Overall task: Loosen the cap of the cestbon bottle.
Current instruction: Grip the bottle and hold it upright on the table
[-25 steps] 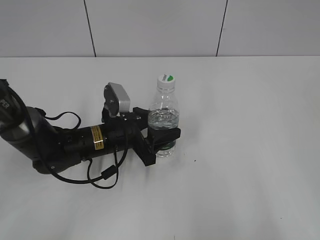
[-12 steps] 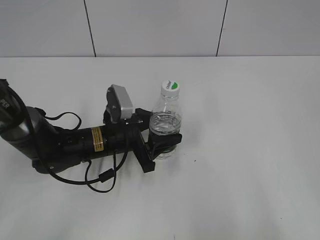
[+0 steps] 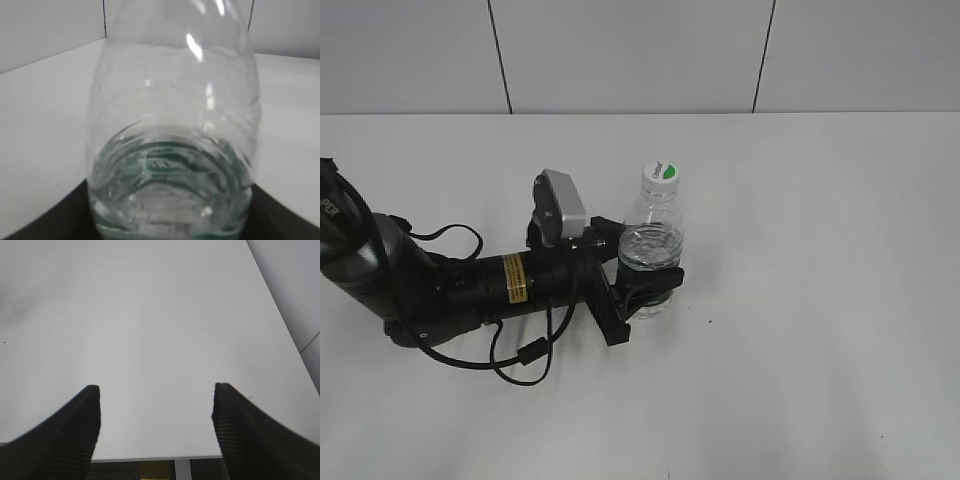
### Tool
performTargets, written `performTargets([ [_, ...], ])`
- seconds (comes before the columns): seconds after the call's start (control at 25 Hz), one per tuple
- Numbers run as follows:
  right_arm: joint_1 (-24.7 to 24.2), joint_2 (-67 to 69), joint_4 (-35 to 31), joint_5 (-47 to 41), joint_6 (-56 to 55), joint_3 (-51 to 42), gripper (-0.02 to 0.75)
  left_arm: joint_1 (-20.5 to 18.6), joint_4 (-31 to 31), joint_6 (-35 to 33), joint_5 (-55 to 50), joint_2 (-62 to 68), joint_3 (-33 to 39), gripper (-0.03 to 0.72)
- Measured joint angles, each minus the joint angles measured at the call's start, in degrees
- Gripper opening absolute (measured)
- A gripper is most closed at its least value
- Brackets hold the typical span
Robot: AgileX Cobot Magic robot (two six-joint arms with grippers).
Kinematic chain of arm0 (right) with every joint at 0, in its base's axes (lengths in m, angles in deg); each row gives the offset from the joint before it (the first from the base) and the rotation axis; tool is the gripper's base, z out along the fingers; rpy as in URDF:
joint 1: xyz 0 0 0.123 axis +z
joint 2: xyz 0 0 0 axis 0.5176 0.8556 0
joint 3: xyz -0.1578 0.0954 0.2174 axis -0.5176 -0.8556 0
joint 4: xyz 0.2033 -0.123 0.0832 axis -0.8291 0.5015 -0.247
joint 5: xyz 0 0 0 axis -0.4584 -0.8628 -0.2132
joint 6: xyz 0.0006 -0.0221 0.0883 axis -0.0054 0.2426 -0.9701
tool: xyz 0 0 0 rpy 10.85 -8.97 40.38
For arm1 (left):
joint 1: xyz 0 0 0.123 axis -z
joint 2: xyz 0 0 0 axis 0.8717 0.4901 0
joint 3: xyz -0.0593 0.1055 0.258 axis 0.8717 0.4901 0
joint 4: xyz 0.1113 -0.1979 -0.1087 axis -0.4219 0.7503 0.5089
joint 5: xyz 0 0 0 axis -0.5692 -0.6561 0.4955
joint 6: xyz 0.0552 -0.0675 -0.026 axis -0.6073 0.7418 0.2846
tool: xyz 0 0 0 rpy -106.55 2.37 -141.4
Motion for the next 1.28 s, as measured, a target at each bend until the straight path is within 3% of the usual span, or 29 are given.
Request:
performTargets([
  [0.84, 0.0, 0.0, 0.0, 0.6, 2.0, 0.5, 0.536, 0.0, 1.7, 0.1, 1.1, 0.7, 0.0, 0.409],
  [1.28, 0.0, 14.7, -3.8, 18.4, 6.3, 1.4, 0.538, 0.0, 1.8, 0.1, 1.1, 0.7, 0.0, 0.409],
])
